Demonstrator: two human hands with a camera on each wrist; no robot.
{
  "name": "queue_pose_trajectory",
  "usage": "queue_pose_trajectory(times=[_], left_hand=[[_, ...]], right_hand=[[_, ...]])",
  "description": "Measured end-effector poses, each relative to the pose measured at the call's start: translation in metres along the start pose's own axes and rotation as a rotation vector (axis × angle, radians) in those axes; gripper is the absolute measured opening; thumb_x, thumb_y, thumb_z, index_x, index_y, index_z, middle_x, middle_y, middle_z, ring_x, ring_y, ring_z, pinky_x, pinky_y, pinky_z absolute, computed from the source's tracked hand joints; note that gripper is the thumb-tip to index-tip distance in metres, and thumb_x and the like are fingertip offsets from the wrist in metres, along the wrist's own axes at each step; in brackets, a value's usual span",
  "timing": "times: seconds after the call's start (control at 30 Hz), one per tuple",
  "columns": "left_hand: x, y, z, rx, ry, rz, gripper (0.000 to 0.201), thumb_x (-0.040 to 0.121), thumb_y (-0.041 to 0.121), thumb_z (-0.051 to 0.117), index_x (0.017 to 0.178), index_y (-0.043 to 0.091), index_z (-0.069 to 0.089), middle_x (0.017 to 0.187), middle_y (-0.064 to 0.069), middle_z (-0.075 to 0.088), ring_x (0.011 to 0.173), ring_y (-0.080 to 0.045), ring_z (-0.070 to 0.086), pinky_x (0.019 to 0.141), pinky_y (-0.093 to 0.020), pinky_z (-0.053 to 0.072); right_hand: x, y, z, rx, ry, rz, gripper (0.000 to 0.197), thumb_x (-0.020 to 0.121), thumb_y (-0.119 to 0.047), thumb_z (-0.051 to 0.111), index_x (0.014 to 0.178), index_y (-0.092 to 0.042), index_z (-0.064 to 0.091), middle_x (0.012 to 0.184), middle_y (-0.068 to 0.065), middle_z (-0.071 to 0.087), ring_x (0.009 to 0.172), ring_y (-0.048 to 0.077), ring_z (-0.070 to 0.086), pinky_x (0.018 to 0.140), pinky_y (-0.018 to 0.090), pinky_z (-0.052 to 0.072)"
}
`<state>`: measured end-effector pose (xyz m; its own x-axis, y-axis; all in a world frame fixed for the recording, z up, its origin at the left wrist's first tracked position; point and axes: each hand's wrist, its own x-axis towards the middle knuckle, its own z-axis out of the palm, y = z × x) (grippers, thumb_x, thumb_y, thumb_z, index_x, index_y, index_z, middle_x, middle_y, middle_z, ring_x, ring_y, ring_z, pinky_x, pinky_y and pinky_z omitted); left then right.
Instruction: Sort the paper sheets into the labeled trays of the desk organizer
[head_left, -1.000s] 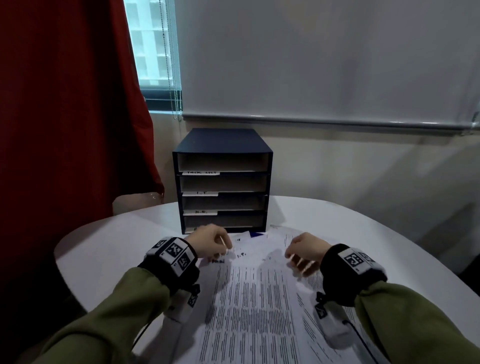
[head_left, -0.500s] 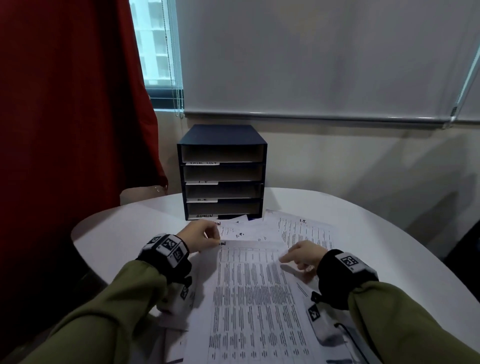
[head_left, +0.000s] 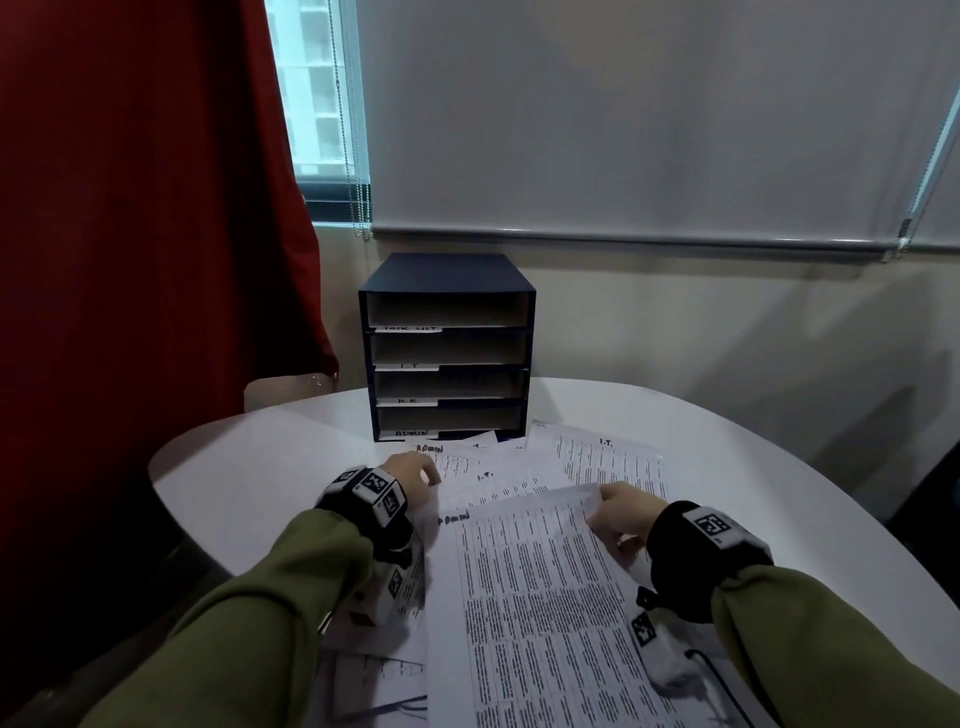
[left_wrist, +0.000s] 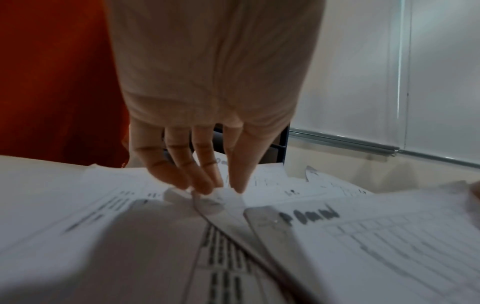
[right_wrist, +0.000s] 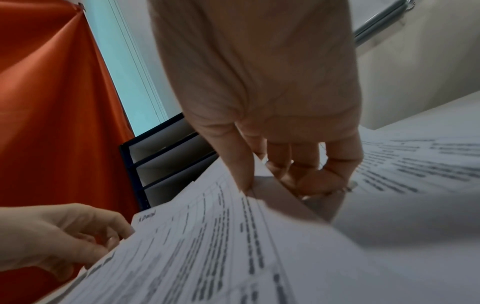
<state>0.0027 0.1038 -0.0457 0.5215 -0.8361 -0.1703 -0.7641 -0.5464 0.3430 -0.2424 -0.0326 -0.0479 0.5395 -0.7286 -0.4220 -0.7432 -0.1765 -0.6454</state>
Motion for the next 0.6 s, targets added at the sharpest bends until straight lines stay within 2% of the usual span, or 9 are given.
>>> queue_pose_trajectory(times=[0.1,0.17,0.23,0.27,0.33,0.4,0.43,0.5,0.6], left_hand=[[0.007,0.013,0.001,-0.113,0.039,0.005,0.026,0.083,0.0,0.052,0.08,0.024,0.063,0.102,-0.004,0.062,0.092,-0.02,0.06,0.068,-0.023,0.048],[0.011,0.025,0.003,-0.207,0.034,0.077,0.027,0.082,0.001,0.056,0.074,0.026,0.06,0.086,0.002,0.06,0.081,-0.016,0.058,0.058,-0.021,0.048],[0.015,0.038,0.006,-0.274,0.034,0.159,0.025,0.084,0.003,0.056,0.088,0.026,0.065,0.092,0.005,0.061,0.089,-0.015,0.059,0.067,-0.022,0.052],[0.016,0.042,0.007,-0.282,0.055,0.177,0.029,0.087,0.004,0.052,0.102,0.025,0.065,0.105,0.003,0.06,0.1,-0.018,0.058,0.077,-0.027,0.053],[0.022,0.043,0.005,-0.127,0.181,0.109,0.042,0.093,0.011,0.043,0.132,0.025,0.049,0.136,-0.003,0.047,0.126,-0.025,0.044,0.1,-0.041,0.044],[0.028,0.033,-0.001,0.07,0.219,-0.012,0.053,0.095,0.018,0.041,0.146,0.023,0.028,0.15,-0.007,0.029,0.137,-0.032,0.027,0.11,-0.049,0.029],[0.03,0.025,-0.005,0.118,0.172,-0.049,0.055,0.095,0.019,0.042,0.147,0.022,0.025,0.15,-0.01,0.027,0.138,-0.034,0.026,0.112,-0.049,0.027],[0.035,0.009,-0.012,0.168,0.093,-0.04,0.051,0.092,0.016,0.045,0.141,0.025,0.035,0.144,-0.01,0.036,0.133,-0.034,0.034,0.11,-0.047,0.032],[0.031,-0.003,-0.018,0.167,0.293,0.072,0.03,0.089,0.015,0.052,0.115,0.028,0.059,0.121,-0.002,0.055,0.116,-0.025,0.051,0.099,-0.038,0.043]], right_hand=[[0.001,-0.002,-0.008,-0.004,0.047,-0.002,0.037,0.078,0.013,0.043,0.099,-0.01,0.062,0.084,0.01,0.06,0.075,0.023,0.057,0.057,0.024,0.043],[0.001,-0.004,-0.011,0.041,0.057,-0.013,0.034,0.08,0.012,0.042,0.097,-0.01,0.062,0.087,0.011,0.061,0.078,0.024,0.058,0.061,0.026,0.043],[0.003,-0.003,-0.012,0.055,0.069,-0.008,0.032,0.083,0.009,0.04,0.099,-0.01,0.059,0.09,0.011,0.059,0.079,0.023,0.057,0.059,0.022,0.044],[0.004,-0.002,-0.012,0.049,0.069,-0.006,0.032,0.084,0.009,0.04,0.102,-0.01,0.059,0.093,0.011,0.06,0.082,0.024,0.057,0.058,0.022,0.045],[0.006,0.004,-0.007,0.002,0.05,0.022,0.038,0.081,0.013,0.042,0.107,-0.006,0.061,0.094,0.011,0.062,0.084,0.024,0.058,0.059,0.026,0.051],[0.012,0.012,-0.001,-0.038,0.047,0.053,0.04,0.077,0.016,0.045,0.107,-0.003,0.062,0.09,0.012,0.063,0.082,0.025,0.06,0.068,0.035,0.056],[0.014,0.015,0.001,-0.029,0.049,0.051,0.037,0.079,0.014,0.044,0.106,-0.003,0.062,0.091,0.012,0.063,0.084,0.026,0.06,0.071,0.035,0.055],[0.015,0.016,0.003,-0.012,0.062,0.048,0.032,0.086,0.007,0.042,0.109,-0.003,0.062,0.098,0.013,0.064,0.092,0.027,0.061,0.073,0.032,0.051],[0.021,0.017,0.003,-0.061,0.056,0.048,0.031,0.085,0.008,0.048,0.112,-0.001,0.058,0.105,0.014,0.066,0.094,0.026,0.064,0.08,0.033,0.056]])
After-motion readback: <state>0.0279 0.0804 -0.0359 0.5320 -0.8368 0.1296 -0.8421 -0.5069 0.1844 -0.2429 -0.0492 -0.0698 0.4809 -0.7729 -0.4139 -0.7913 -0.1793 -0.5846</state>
